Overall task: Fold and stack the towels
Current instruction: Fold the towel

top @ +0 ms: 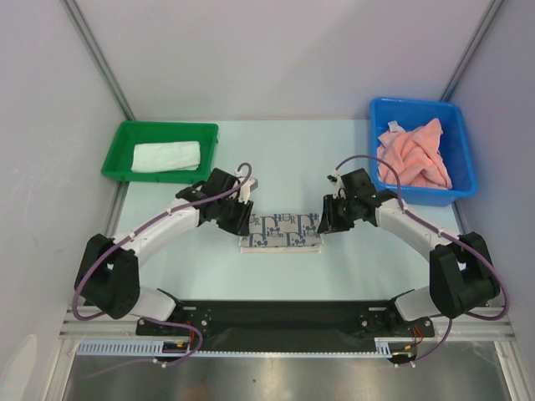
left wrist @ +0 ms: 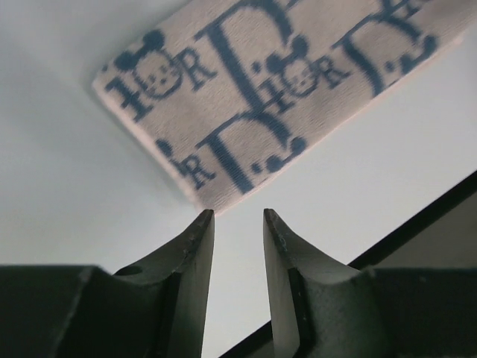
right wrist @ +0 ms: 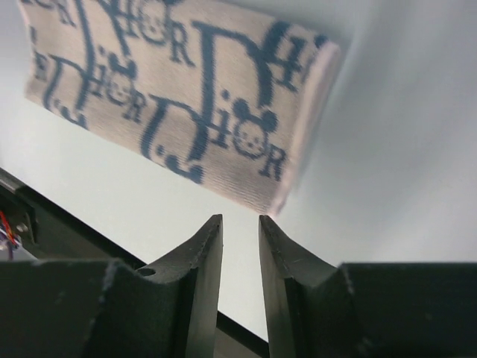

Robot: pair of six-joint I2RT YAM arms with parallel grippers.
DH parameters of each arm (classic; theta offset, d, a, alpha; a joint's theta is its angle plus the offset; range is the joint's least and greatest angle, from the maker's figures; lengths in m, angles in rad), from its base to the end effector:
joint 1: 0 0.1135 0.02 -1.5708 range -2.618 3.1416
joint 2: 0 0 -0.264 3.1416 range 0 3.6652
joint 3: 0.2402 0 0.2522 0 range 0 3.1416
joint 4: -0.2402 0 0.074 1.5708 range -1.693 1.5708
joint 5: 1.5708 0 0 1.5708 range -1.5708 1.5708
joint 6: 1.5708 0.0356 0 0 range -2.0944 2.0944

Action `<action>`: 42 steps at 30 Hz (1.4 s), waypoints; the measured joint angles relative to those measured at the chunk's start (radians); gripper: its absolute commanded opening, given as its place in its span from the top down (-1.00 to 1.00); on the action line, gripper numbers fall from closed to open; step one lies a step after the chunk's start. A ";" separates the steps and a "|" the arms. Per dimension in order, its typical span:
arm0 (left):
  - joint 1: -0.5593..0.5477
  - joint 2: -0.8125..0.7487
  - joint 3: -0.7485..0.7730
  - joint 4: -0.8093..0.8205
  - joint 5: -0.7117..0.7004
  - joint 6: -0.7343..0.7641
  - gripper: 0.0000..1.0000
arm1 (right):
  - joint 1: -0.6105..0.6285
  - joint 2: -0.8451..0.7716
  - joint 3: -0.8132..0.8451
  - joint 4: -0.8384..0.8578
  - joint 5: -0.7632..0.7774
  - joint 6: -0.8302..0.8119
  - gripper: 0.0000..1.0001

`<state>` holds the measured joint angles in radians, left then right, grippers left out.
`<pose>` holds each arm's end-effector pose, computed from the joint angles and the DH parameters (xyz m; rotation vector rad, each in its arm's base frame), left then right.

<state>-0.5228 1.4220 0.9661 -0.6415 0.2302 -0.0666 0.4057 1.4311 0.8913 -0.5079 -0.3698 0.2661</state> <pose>0.2357 -0.1452 0.2239 0.6873 2.6259 -0.4903 0.2501 0.1214 0.2076 -0.3209 2.6652 0.7100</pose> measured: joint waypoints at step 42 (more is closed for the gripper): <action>-0.014 -0.012 -0.275 0.303 -0.128 -0.513 0.83 | 0.109 0.056 -0.145 0.170 0.232 0.291 0.72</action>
<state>-0.5365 1.4101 0.6910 -0.3386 0.1024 -0.5800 0.5148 1.4876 0.7464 -0.3378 -0.1375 0.5575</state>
